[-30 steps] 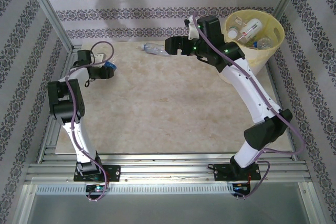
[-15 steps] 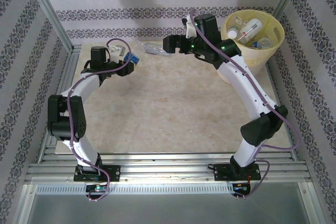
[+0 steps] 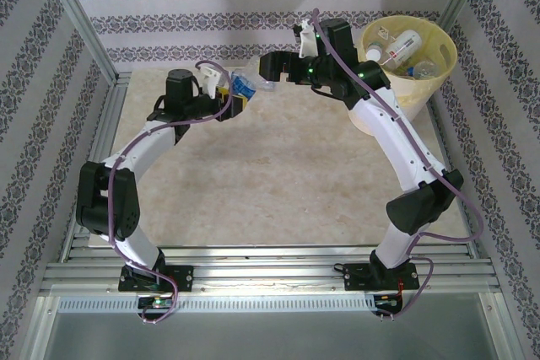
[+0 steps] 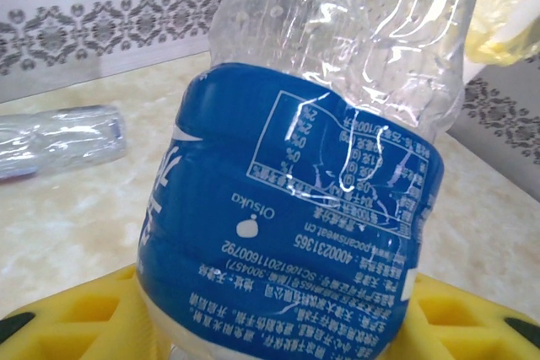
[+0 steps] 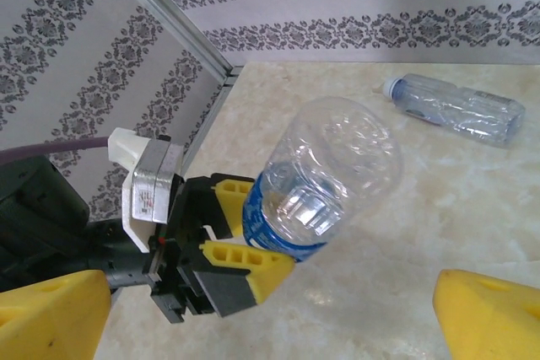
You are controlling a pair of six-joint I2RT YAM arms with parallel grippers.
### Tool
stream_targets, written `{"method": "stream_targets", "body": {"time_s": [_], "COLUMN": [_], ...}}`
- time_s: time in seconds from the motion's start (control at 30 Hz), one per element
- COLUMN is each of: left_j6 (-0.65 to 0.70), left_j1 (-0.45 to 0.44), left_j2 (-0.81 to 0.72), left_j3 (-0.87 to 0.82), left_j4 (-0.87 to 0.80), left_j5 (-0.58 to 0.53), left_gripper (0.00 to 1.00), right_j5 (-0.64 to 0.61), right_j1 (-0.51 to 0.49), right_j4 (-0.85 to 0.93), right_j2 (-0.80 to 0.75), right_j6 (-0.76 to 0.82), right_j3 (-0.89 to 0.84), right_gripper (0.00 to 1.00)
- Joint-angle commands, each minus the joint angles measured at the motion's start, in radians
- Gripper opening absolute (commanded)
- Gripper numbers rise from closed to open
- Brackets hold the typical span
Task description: Throw the plastic bottles in the bin
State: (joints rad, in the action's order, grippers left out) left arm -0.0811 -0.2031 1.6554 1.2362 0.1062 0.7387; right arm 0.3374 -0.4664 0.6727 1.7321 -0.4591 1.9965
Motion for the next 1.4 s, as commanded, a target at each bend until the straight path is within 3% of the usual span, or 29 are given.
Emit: {"method": "stream_targets", "body": {"time_s": [0.0, 0.8, 1.17, 1.37], "left_j6": [-0.039, -0.142, -0.187, -0.211], "left_j1": [-0.030, -0.134, -0.157, -0.173], "left_j2": [-0.048, -0.080, -0.037, -0.015], "left_j3": [0.017, -0.004, 0.009, 0.014], "left_j4": [0.097, 0.242, 0.307, 0.339], "left_j5": [0.044, 0.089, 0.105, 0.115], "left_gripper": [0.27, 0.28, 0.28, 0.28], "right_j5": [0.036, 0.073, 0.113, 0.121], "right_j1": [0.009, 0.042, 0.064, 0.080], "right_j4": [-0.004, -0.025, -0.042, -0.048], "right_j2": [0.016, 0.016, 0.021, 0.014], "right_j6": [-0.036, -0.118, -0.139, -0.137], "right_j3": [0.014, -0.037, -0.030, -0.027], "right_gripper": [0.98, 0.93, 0.77, 0.63]}}
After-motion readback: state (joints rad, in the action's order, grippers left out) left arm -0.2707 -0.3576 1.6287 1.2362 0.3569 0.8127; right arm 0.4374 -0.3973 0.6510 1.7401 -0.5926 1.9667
